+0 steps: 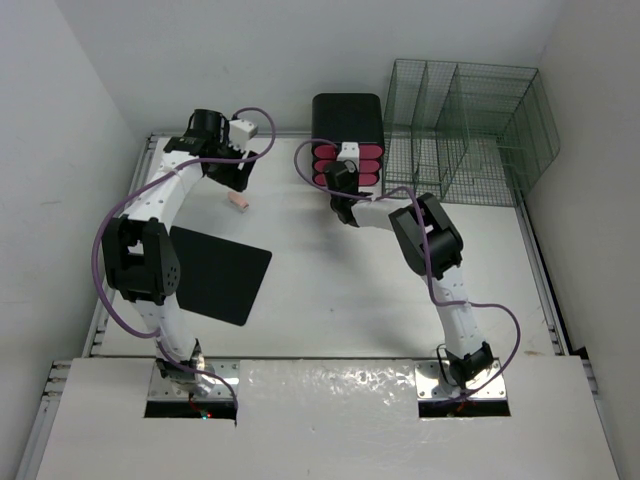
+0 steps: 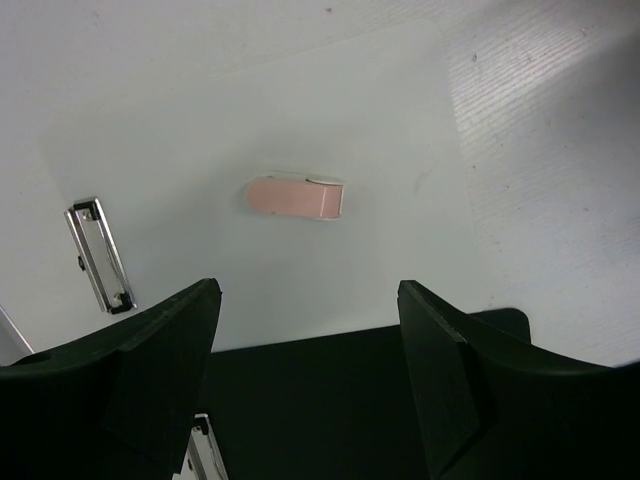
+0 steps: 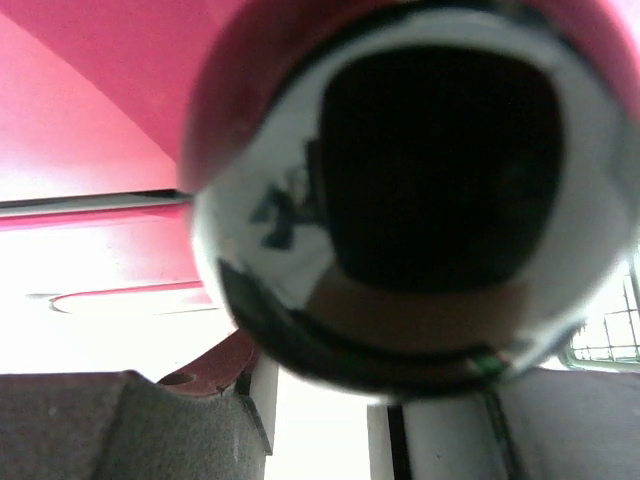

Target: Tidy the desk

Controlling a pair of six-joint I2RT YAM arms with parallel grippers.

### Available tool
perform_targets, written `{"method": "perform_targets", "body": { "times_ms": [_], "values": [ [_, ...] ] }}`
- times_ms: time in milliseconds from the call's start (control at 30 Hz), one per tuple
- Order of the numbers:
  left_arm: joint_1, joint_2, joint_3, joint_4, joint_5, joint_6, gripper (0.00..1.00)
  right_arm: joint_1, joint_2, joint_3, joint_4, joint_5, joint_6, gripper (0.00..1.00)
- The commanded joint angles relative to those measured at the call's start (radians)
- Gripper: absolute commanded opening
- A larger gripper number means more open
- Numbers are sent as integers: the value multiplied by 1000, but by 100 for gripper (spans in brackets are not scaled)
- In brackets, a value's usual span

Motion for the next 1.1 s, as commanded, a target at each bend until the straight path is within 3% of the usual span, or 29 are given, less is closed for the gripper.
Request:
{"method": "perform_targets", "body": {
  "times_ms": [0, 67, 167, 233, 467, 700, 833, 1067],
  "values": [
    [13, -2, -8, 19, 42, 19, 70, -6, -44, -32, 85, -27, 34, 6],
    [13, 17, -15, 19, 63, 25, 70, -6, -86, -113, 145, -66, 56, 0],
    [13, 66, -10, 25, 77, 22, 72, -3, -127, -204, 176, -123, 96, 0],
    [13, 114, 8, 20, 67, 22, 79, -1, -163, -260, 182, -150, 114, 0],
    [13, 229, 70, 80, -67, -46, 81, 7, -253, -423, 228, -207, 159, 0],
    [15, 183, -31, 264, -90, -187, 80, 14, -314, -560, 290, -241, 188, 0],
    [14, 244, 16, 221, -101, -195, 80, 14, -316, -557, 224, -299, 179, 42],
    [15, 263, 5, 198, -118, -192, 78, 14, -380, -616, 174, -302, 188, 58]
  ]
}}
